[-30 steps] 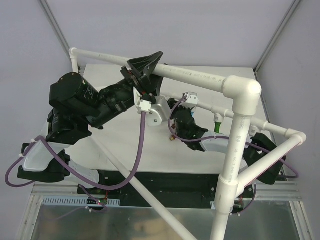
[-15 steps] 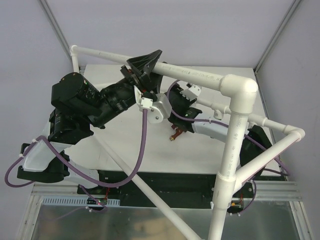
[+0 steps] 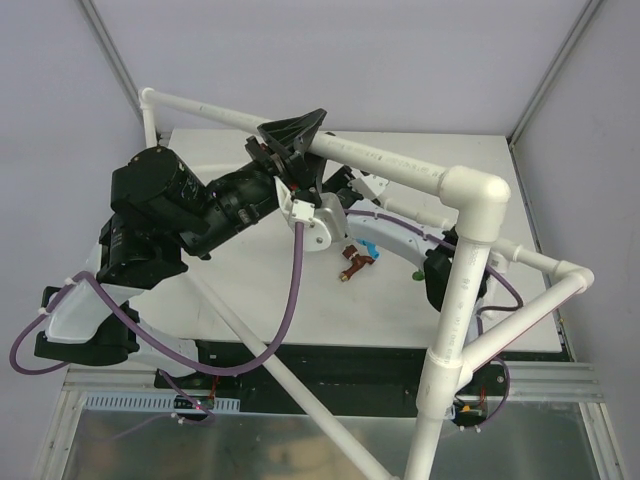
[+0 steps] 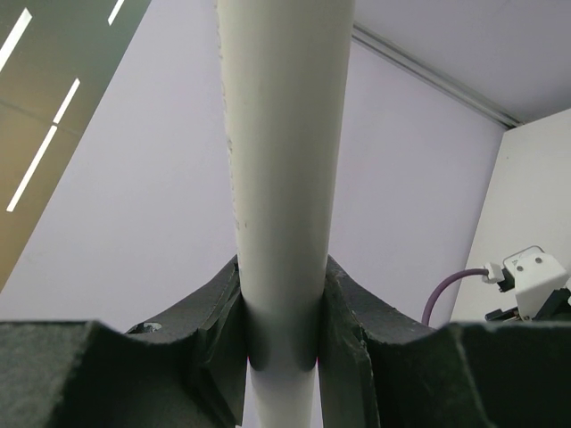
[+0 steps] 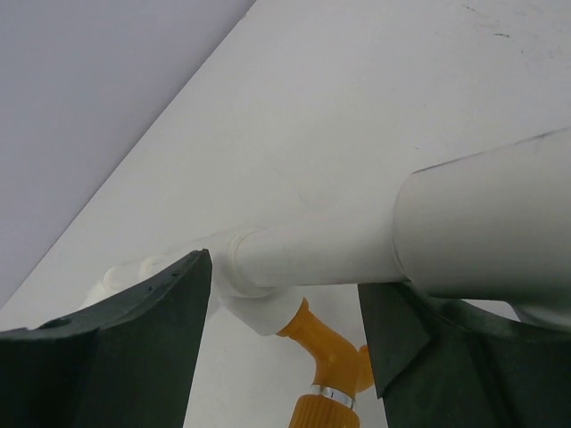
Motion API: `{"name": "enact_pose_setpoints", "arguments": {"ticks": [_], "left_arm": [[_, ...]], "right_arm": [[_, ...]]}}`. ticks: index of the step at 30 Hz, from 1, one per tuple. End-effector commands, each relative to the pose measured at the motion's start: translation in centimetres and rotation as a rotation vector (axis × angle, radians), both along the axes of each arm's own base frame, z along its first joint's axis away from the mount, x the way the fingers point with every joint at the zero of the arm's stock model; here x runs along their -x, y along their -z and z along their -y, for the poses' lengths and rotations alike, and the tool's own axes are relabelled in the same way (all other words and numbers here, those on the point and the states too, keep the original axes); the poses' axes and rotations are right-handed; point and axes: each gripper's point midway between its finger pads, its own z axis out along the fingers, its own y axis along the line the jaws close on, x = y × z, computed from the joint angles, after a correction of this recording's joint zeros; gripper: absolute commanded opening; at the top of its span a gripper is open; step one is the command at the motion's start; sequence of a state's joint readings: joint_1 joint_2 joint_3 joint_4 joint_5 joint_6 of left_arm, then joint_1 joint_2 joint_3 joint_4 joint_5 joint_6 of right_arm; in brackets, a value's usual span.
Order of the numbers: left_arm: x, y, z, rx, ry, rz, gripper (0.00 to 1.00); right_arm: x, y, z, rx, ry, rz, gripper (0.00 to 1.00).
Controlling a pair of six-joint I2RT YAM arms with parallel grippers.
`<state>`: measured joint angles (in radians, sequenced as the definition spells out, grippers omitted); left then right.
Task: Install the water faucets
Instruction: Adjust the adaptor at the center of the board.
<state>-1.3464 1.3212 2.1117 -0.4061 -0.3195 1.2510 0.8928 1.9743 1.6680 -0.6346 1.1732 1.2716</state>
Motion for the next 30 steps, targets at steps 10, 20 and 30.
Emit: {"name": "enact_pose_setpoints", "arguments": {"ticks": [10,20,30], "left_arm": [[3.8,-14.4,-14.5,0.629,0.017,0.186,0.0],[4.1,-14.3,-18.5,0.644,-0.044,0.213,0.0],[4.0,-14.1,-20.0,0.648,-0.077,0.218,0.0]], "right_arm": [[-3.6,-0.8,3.3,0.09,0.239,0.326,0.65],[-5.2,-5.1,2.5,0.286,0.094,0.364,0.6],[-4.5,-10.9,2.7,0.463,0.009,0.36,0.59]]}}
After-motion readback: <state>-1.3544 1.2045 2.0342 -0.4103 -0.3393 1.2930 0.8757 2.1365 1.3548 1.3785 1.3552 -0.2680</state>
